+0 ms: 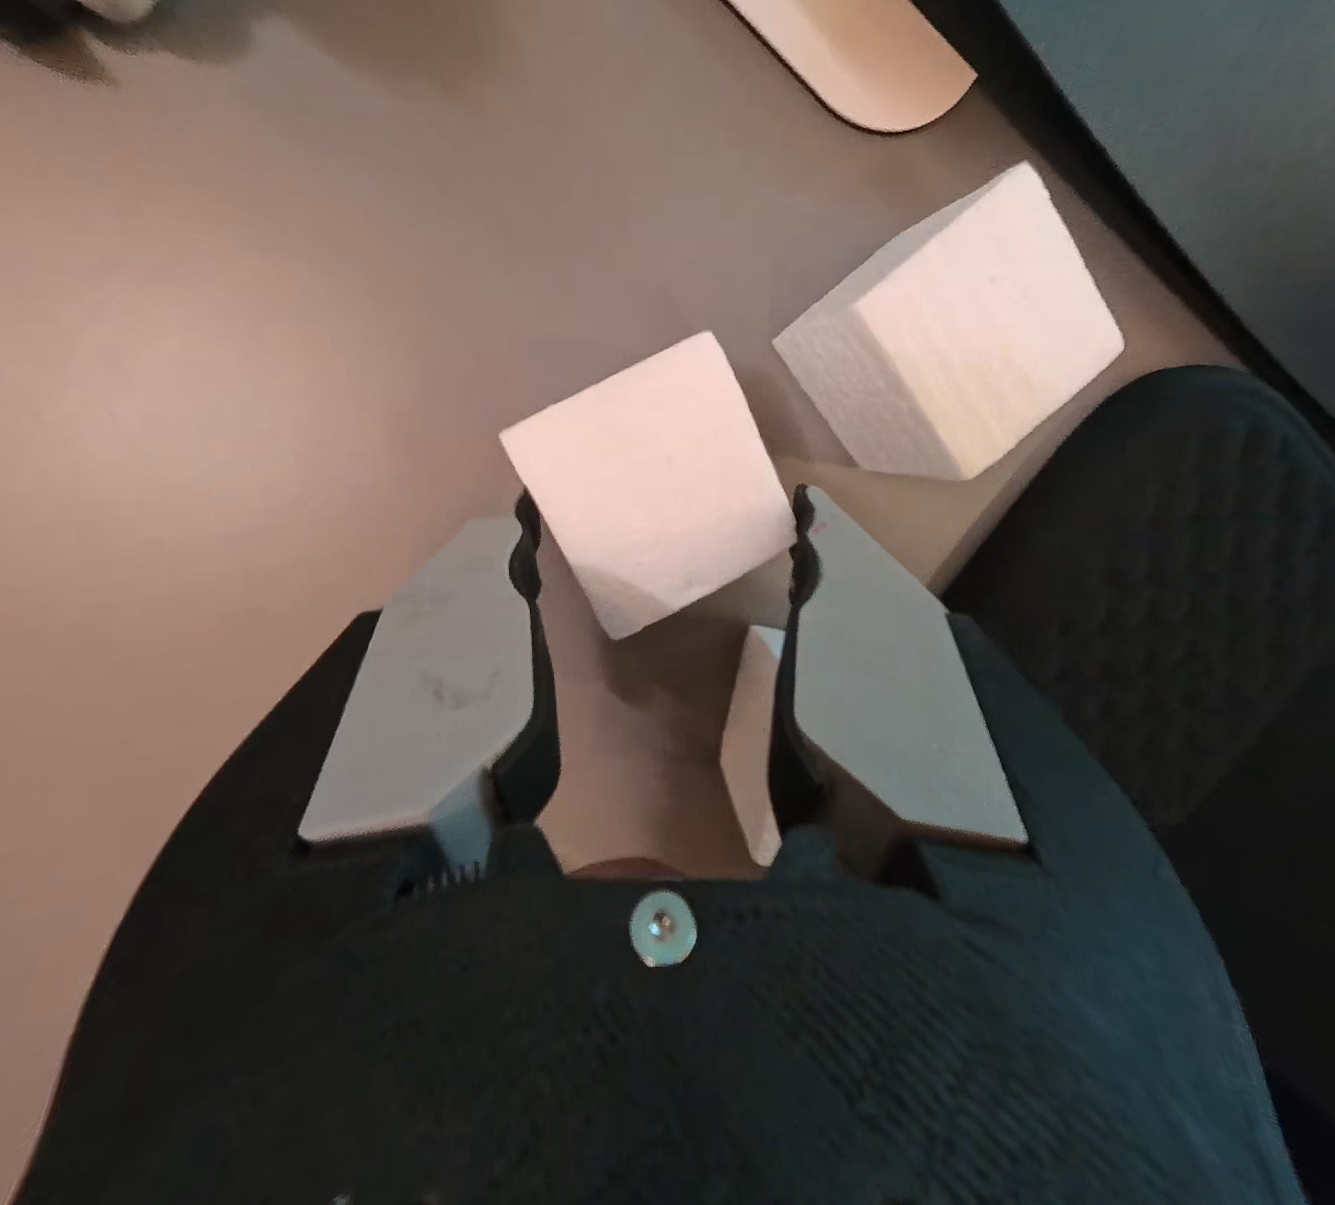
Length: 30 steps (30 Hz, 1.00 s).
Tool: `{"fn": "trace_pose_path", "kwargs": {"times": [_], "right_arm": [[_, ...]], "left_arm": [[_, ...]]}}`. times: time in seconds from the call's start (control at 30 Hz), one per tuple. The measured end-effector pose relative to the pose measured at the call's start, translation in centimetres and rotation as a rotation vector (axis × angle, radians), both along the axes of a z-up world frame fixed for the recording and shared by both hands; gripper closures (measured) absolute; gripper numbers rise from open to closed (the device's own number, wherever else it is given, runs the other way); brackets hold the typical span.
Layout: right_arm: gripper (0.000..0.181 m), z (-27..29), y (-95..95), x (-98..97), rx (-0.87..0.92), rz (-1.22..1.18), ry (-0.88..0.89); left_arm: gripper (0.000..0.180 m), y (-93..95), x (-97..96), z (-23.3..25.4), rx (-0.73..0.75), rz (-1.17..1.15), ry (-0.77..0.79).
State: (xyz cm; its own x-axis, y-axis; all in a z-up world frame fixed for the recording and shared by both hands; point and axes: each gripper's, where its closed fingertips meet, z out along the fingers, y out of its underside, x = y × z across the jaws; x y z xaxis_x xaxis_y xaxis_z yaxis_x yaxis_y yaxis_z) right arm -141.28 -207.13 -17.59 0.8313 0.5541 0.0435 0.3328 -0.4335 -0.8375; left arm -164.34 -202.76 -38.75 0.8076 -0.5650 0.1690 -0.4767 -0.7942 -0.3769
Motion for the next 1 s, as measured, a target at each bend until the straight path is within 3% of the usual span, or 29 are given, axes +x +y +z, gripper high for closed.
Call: {"fn": "trace_pose_path", "kwargs": {"times": [0.1, 0.23, 0.3, 0.43, 0.53, 0.7, 0.8, 1.0], "right_arm": [[0.139, -0.5, -0.6, -0.5, -0.018, 0.011, 0.005], [0.138, -1.5, -2.6, -4.6, -0.137, 0.216, 0.062], [0.136, -2.0, -4.1, -7.5, -0.232, 0.351, 0.102], [0.120, -0.8, -5.2, -12.8, -0.402, 0.521, 0.265], [0.107, 0.9, -4.5, -15.6, -0.515, 0.563, 0.416], [0.107, 2.1, -4.9, -16.9, -0.534, 0.727, 0.456], [0.122, 2.4, -6.6, -16.3, -0.567, 0.891, 0.460], [0.124, 1.5, -7.5, -13.4, -0.597, 1.012, 0.462]], "left_arm": [[0.112, 0.1, -1.0, 1.3, 0.060, -0.037, -0.020], [0.112, -2.0, 1.4, 9.1, 0.343, -0.244, -0.326], [0.112, -4.3, 2.4, 12.9, 0.478, -0.358, -0.389], [0.112, -6.8, 3.6, 19.1, 0.759, -0.423, -0.324], [0.112, -7.0, 4.0, 22.4, 0.944, -0.358, -0.190], [0.112, -8.2, 6.1, 23.0, 0.988, -0.342, 0.076], [0.112, -9.0, 7.9, 23.1, 0.966, -0.296, 0.126], [0.111, -10.0, 10.7, 22.0, 0.889, -0.191, 0.212]]}}
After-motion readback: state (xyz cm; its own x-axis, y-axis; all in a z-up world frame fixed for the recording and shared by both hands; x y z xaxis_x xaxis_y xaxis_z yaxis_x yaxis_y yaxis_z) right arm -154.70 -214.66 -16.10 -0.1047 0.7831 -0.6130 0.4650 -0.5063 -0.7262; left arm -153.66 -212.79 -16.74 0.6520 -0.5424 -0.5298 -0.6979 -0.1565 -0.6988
